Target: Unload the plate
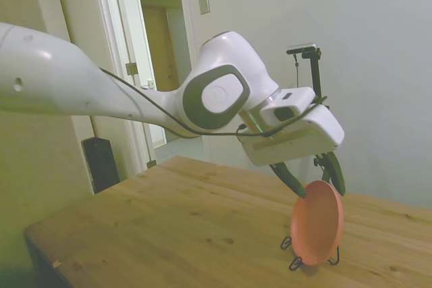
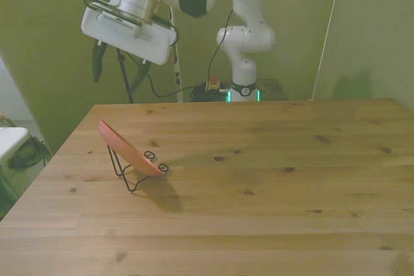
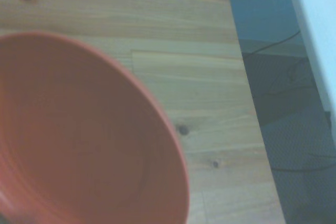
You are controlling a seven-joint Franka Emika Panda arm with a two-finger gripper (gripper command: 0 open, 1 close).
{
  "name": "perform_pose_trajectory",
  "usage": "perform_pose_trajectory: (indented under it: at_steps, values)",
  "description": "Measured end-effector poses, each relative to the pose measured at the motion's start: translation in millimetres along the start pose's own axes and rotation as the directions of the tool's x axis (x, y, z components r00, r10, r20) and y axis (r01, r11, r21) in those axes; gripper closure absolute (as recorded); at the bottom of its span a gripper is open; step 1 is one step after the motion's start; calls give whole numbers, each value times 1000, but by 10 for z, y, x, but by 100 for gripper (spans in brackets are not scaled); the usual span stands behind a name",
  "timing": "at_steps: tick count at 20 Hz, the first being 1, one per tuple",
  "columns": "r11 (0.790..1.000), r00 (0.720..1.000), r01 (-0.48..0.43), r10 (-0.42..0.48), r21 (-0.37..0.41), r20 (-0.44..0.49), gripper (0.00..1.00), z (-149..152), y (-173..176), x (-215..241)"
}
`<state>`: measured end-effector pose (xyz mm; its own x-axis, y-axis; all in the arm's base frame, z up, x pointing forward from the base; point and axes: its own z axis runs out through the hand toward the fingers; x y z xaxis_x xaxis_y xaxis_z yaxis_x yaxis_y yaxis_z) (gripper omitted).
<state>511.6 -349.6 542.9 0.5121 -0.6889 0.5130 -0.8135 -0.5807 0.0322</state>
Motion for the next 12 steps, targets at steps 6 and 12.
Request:
perform_pose_trajectory:
  at_steps: [6, 12]
  values:
    - [993, 999, -47, 44, 105, 23, 0, 386, -150, 171]
    - [993, 1000, -20, 18, 115, 17, 0, 562, -206, 227]
